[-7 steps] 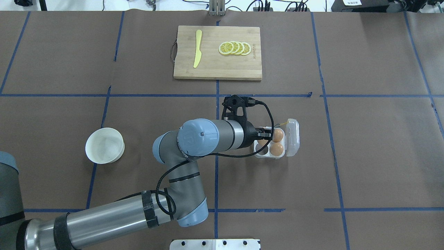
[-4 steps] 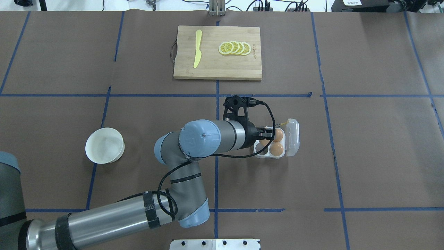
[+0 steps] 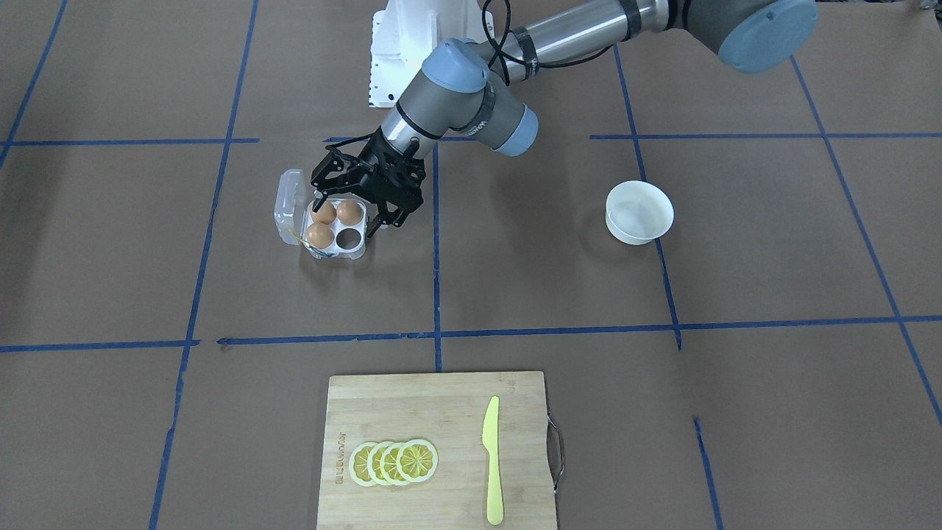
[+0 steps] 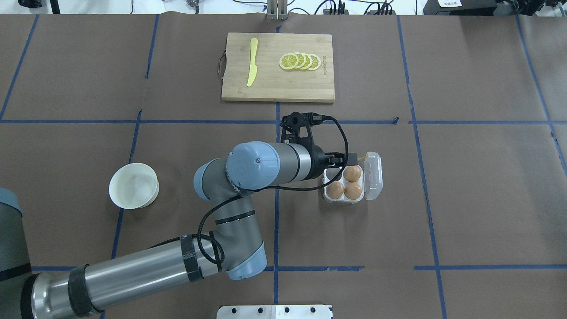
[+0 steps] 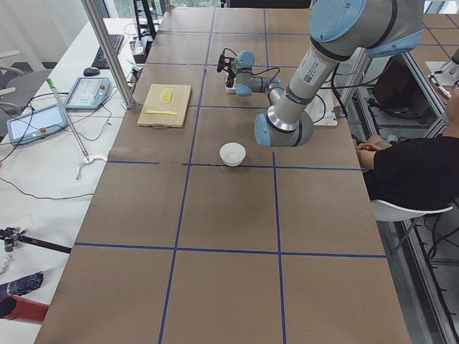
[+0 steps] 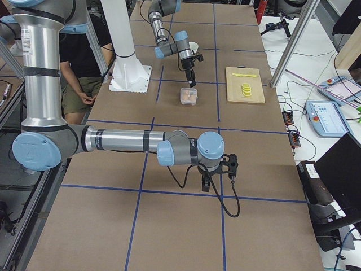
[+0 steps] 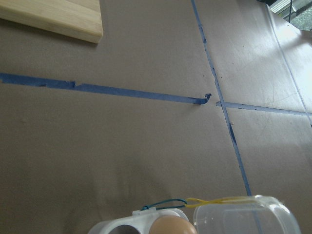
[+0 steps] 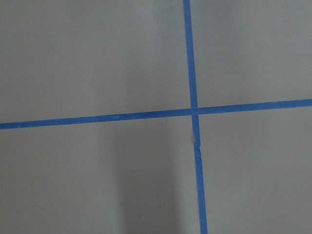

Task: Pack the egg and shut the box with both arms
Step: 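Lower the egg into the slot and open the left gripper, then raise the left gripper away while the right gripper reaches to the box lid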

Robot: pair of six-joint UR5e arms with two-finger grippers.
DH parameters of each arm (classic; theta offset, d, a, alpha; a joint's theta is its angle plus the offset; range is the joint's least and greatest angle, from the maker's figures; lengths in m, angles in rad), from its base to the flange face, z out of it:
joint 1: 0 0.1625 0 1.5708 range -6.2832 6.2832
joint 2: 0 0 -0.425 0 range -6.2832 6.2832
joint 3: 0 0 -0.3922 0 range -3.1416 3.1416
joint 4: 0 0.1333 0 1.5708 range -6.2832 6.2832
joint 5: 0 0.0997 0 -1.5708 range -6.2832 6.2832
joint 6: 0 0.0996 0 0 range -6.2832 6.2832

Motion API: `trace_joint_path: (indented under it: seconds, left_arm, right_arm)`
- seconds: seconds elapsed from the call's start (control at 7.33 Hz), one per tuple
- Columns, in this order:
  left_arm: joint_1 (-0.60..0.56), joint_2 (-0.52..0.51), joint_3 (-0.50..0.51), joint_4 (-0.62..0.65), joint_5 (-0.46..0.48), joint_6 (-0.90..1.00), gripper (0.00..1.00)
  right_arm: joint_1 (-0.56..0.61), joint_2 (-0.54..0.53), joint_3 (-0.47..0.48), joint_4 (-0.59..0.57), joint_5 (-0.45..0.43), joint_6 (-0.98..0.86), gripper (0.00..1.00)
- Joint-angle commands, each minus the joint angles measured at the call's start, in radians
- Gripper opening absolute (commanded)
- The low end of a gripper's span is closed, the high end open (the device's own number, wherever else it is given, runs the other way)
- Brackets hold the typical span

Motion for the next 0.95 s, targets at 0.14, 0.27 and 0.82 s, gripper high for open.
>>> trace_joint_path:
  seconds: [0.14, 0.27, 0.82]
  left_arm:
    - [-0.121, 0.081, -0.248, 0.389, -0.195, 0.091, 1.0]
    - [-0.144, 0.107, -0.342, 0.568, -0.219, 0.155, 1.0]
    - [-0.37, 0.219, -0.652, 0.93, -0.304, 0.332, 1.0]
  right_arm:
    - [-0.149, -0.002, 0.148, 0.019, -0.023, 0.25, 1.0]
    - [-0.218, -0.004, 0.182, 0.103, -0.04, 0.388, 0.99]
    - [-0.599, -0.001, 0.256, 0.51, -0.155, 0.956, 0.26]
